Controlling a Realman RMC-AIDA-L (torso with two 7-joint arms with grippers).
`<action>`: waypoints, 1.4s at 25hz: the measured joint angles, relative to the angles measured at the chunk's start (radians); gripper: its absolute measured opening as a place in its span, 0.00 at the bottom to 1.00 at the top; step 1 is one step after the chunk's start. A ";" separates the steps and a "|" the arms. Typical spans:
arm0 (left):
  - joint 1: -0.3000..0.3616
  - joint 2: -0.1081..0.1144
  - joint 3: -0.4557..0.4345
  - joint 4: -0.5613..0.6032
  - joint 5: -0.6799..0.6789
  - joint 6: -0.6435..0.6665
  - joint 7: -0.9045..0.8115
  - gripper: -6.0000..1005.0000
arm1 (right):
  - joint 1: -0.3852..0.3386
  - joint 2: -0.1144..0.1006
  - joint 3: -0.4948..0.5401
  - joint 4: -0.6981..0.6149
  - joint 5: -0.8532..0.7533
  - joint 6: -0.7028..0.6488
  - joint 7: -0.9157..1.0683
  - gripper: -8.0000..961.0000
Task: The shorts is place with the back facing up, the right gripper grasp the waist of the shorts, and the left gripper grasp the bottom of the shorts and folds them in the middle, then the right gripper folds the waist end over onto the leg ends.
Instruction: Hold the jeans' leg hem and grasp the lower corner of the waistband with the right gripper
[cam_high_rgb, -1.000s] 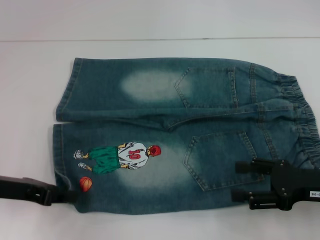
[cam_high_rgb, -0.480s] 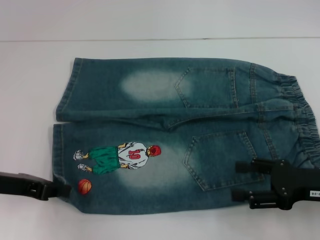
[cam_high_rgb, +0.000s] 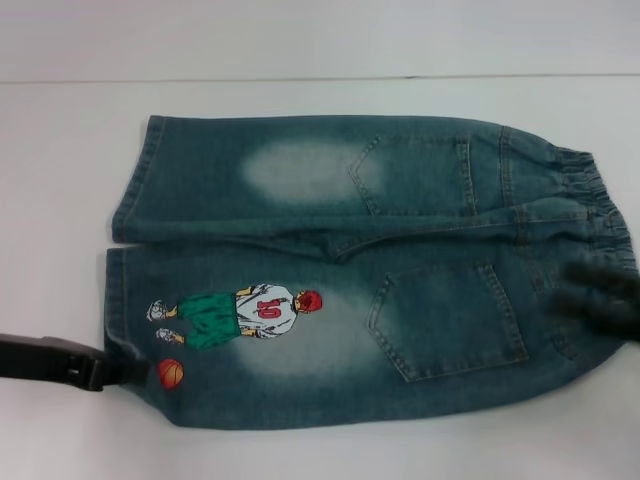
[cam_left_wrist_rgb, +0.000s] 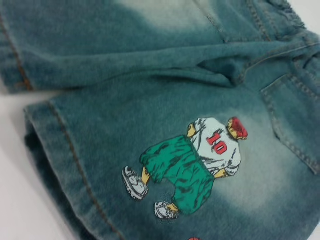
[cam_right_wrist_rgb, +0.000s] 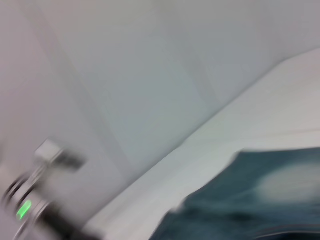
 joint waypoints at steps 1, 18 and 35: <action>0.000 0.000 0.000 0.000 -0.008 0.002 0.000 0.01 | -0.014 -0.009 0.042 0.001 0.000 0.000 0.039 0.95; -0.002 0.004 0.004 -0.005 -0.021 0.002 0.009 0.01 | -0.142 -0.073 0.253 -0.001 -0.009 0.202 0.300 0.95; -0.002 0.003 0.009 -0.011 -0.021 -0.004 0.011 0.01 | -0.053 -0.083 0.239 0.000 -0.183 0.271 0.430 0.95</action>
